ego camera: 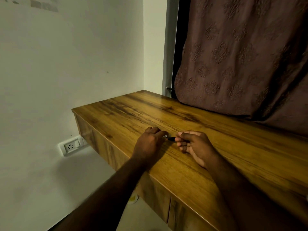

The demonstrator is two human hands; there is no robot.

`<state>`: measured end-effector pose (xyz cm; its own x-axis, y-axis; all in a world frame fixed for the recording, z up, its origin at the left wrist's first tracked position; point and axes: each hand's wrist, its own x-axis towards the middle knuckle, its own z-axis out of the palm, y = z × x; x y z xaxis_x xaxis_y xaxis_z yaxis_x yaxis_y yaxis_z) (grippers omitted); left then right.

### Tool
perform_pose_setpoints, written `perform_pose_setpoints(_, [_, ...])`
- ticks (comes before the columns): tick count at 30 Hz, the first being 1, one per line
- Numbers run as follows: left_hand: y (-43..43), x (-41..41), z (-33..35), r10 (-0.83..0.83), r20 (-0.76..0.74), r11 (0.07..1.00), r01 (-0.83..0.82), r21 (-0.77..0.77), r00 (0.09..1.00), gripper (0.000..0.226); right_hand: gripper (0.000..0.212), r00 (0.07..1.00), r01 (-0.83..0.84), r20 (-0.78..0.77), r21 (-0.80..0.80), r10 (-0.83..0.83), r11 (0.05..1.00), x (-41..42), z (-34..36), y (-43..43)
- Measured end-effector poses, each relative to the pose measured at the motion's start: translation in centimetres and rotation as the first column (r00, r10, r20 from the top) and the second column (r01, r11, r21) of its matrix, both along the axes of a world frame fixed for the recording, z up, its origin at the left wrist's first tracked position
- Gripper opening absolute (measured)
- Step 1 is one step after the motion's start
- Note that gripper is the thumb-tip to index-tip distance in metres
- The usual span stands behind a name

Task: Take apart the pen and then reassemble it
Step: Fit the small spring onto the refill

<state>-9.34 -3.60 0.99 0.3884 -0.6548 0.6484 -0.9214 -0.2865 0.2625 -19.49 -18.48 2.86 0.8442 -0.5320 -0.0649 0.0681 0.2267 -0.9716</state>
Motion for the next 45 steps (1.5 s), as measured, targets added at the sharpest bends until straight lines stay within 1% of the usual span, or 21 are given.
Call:
perform_pose_setpoints(3, [0.0, -0.5, 0.4, -0.032, 0.064, 0.999, 0.032, -0.003, 0.997, 0.032, 0.011, 0.999, -0.052, 0.001, 0.106, 0.052, 0.993, 0.6, -0.2, 1.0])
perform_pose_setpoints(7, [0.0, -0.5, 0.5, -0.036, 0.041, 0.996, 0.033, 0.087, 0.999, 0.042, 0.011, 0.997, -0.074, -0.006, 0.173, 0.076, 0.982, 0.8, -0.4, 1.1])
perform_pose_setpoints(9, [0.0, -0.6, 0.6, -0.022, 0.044, 0.993, 0.016, 0.121, 0.999, 0.046, 0.010, 0.997, -0.071, -0.016, 0.177, 0.075, 0.982, 0.7, -0.4, 0.9])
perform_pose_setpoints(13, [0.0, -1.0, 0.9, 0.014, 0.082, 0.990, -0.025, 0.139, 0.997, 0.049, 0.008, 0.996, -0.062, -0.046, 0.173, 0.070, 0.983, 0.6, -0.3, 0.8])
perform_pose_setpoints(18, [0.1, -1.7, 1.7, 0.015, 0.146, 0.981, -0.043, 0.188, 0.989, 0.047, 0.014, 0.995, -0.055, -0.070, 0.167, 0.068, 0.984, 0.8, -0.4, 0.7])
perform_pose_setpoints(21, [0.1, -1.8, 1.9, 0.016, 0.175, 0.977, -0.053, 0.206, 0.984, 0.045, 0.012, 0.995, -0.051, -0.079, 0.169, 0.065, 0.984, 0.8, -0.3, 0.7])
perform_pose_setpoints(25, [0.2, -1.9, 1.9, 0.032, 0.148, 0.972, -0.065, 0.226, 0.988, 0.051, 0.011, 0.994, -0.063, -0.082, 0.178, 0.078, 0.982, 0.8, -0.2, 0.6])
perform_pose_setpoints(27, [0.2, -1.8, 1.8, 0.039, 0.137, 0.972, -0.069, 0.226, 0.990, 0.051, 0.009, 0.993, -0.070, -0.081, 0.186, 0.086, 0.980, 0.8, -0.2, 0.6])
perform_pose_setpoints(30, [0.2, -1.6, 1.6, 0.058, 0.135, 0.976, -0.085, 0.200, 0.989, 0.037, 0.009, 0.993, -0.077, -0.074, 0.194, 0.093, 0.978, 0.8, -0.2, 0.6])
perform_pose_setpoints(31, [0.2, -1.6, 1.6, 0.062, 0.133, 0.978, -0.086, 0.188, 0.989, 0.035, 0.009, 0.993, -0.078, -0.071, 0.198, 0.093, 0.977, 0.8, -0.2, 0.6])
perform_pose_setpoints(41, [0.2, -1.7, 1.4, 0.043, 0.157, 0.986, -0.066, 0.150, 0.987, 0.032, 0.009, 0.992, -0.099, -0.049, 0.241, 0.114, 0.966, 0.7, -0.1, 0.4])
perform_pose_setpoints(45, [0.3, -1.5, 1.2, 0.046, 0.127, 0.986, -0.066, 0.154, 0.991, 0.044, 0.017, 0.990, -0.118, -0.043, 0.246, 0.132, 0.962, 0.6, -0.1, 0.3])
